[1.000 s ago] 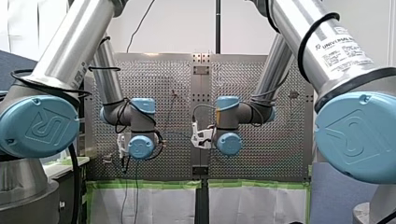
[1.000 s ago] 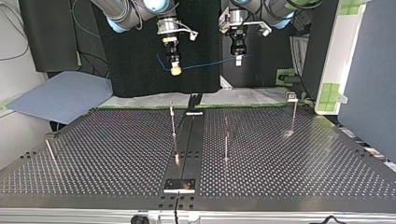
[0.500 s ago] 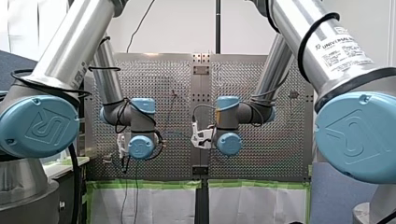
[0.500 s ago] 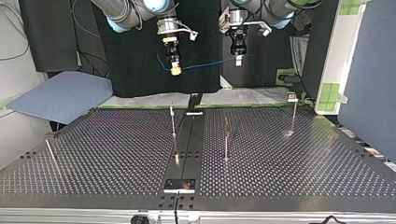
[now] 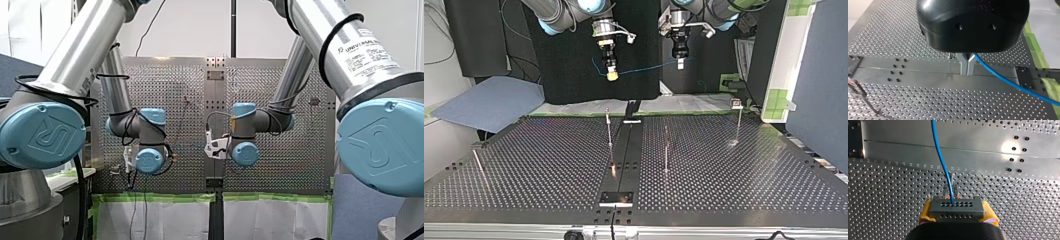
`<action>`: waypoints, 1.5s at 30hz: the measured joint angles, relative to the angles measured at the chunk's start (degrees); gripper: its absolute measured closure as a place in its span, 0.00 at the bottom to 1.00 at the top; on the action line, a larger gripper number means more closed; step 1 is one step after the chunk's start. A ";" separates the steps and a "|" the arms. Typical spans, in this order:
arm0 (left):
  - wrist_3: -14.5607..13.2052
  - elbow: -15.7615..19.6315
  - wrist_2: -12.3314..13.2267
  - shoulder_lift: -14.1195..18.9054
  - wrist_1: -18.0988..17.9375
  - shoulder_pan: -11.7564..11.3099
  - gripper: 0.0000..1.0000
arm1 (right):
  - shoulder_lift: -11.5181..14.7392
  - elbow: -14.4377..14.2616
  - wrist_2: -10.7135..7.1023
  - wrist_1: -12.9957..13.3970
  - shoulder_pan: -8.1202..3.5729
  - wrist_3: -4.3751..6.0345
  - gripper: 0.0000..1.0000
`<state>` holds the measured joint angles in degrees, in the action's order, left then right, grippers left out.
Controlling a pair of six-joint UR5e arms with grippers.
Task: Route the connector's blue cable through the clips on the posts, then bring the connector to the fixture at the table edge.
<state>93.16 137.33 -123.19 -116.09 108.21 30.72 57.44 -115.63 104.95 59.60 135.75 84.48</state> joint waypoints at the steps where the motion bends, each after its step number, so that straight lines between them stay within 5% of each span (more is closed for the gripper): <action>1: 0.00 0.00 0.01 -0.09 0.00 -0.01 0.98 | 0.00 0.00 0.00 0.00 0.00 0.00 1.00; 12: -0.04 -0.20 0.01 0.05 0.24 0.18 0.98 | -0.24 0.12 -0.25 -0.25 0.27 0.08 1.00; 23: -0.09 -0.66 0.01 1.61 4.33 0.66 0.98 | -4.65 0.26 -0.95 -4.81 4.02 0.17 1.00; 37: -0.16 -0.62 -0.07 1.54 4.93 0.59 0.98 | -5.35 0.36 -0.89 -8.53 4.23 0.26 1.00; 45: 0.07 -1.16 -1.92 3.56 7.65 0.61 0.98 | -2.62 2.81 1.84 -8.78 3.09 3.39 1.00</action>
<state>93.24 136.17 -125.10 -112.53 115.87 31.34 54.82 -112.83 106.79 50.82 138.84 87.87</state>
